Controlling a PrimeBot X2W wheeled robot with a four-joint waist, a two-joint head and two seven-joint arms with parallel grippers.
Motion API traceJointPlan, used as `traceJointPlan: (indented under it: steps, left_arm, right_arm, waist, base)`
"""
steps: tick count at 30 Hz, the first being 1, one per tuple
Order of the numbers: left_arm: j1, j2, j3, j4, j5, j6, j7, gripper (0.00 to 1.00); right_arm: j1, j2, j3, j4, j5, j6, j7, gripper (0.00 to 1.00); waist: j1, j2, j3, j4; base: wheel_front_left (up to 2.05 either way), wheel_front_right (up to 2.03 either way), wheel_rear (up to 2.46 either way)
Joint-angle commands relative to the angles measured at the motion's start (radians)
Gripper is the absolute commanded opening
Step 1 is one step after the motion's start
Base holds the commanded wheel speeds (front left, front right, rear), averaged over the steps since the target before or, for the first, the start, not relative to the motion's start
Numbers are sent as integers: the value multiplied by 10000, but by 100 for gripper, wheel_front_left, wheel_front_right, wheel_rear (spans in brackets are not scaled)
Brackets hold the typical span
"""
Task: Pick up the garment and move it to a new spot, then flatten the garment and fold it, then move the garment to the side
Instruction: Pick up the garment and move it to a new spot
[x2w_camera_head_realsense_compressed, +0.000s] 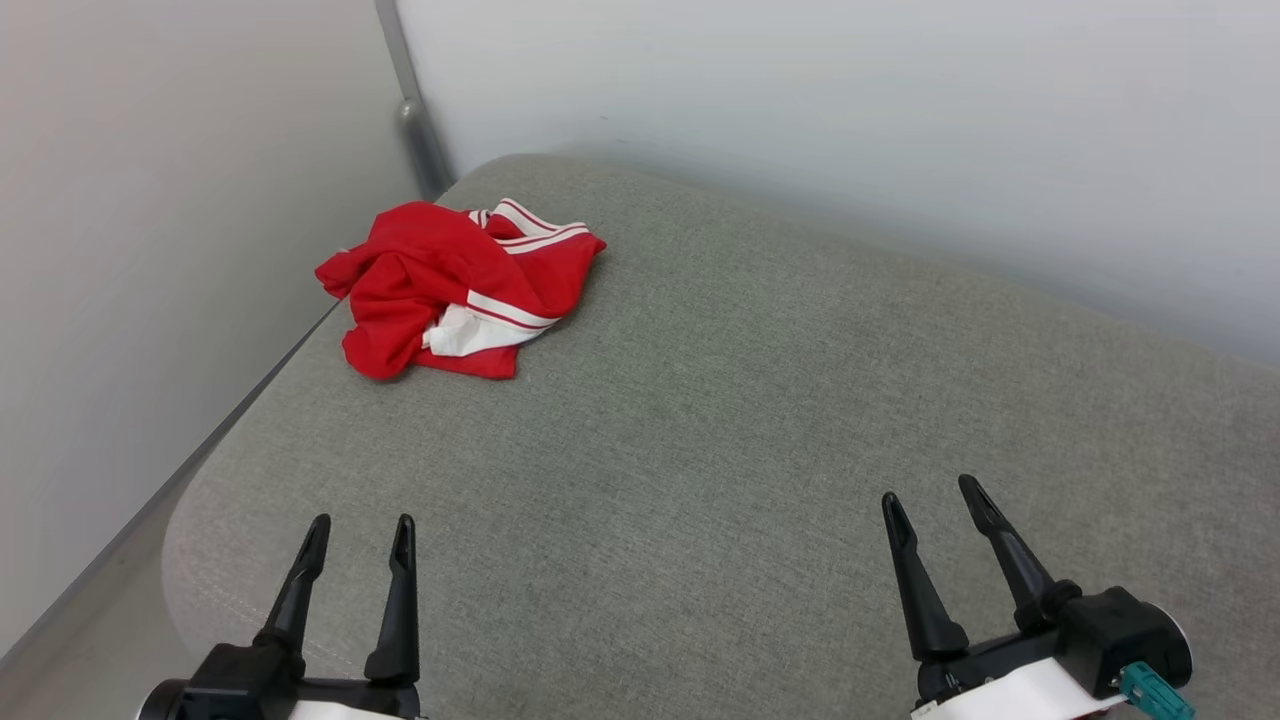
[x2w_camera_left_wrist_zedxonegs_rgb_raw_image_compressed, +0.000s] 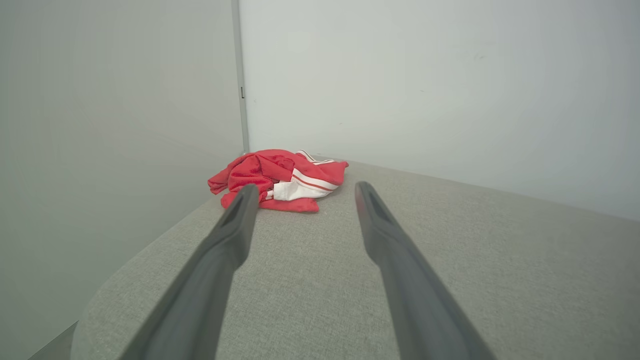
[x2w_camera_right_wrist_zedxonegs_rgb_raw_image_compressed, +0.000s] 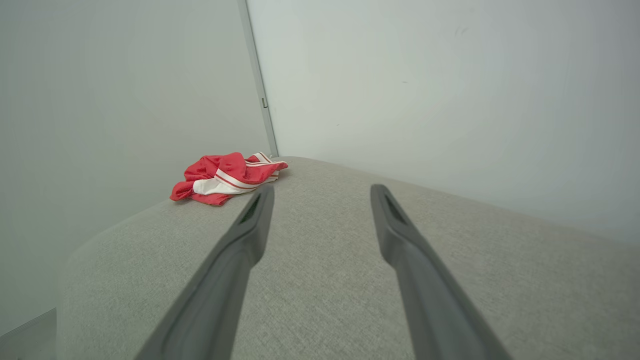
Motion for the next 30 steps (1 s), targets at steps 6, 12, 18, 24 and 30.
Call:
traceJointPlan:
  steps: [6, 12, 18, 24, 30]
  left_arm:
    - [-1131, 502, -144, 191, -612, -45, -28, 100]
    - [-2654, 1805, -513, 286, -1206, -40, -26, 100]
    - [-4684, 3638, -1417, 2139, -2926, -42, 230, 100]
    - [-7004, 5872, -2856, 3255, -5439, -43, 2540, 100]
    - [-9303, 7642, -3690, 4583, -9020, -42, 6671, 100]
  right_arm:
    - [-425, -8, 113, -313, -855, -3, -21, 100]
    - [-869, -38, 15, -643, -1310, -5, -21, 100]
    - [-1206, -202, -122, -853, -1654, -3, -21, 100]
    - [-1515, -428, -466, -1096, -1911, -3, -21, 100]
    - [-1685, -393, -491, -1321, -2011, -3, -21, 100]
  waist:
    - [0, -1, 1238, -538]
    - [0, -1, 2553, -1089]
    - [0, -1, 3600, -1549]
    - [0, -1, 4545, -1953]
    - [0, -1, 5414, -2523]
  base:
    - [0, 0, 0]
    - [0, 0, 0]
    - [0, 0, 0]
    - [0, 0, 0]
    - [0, 0, 0]
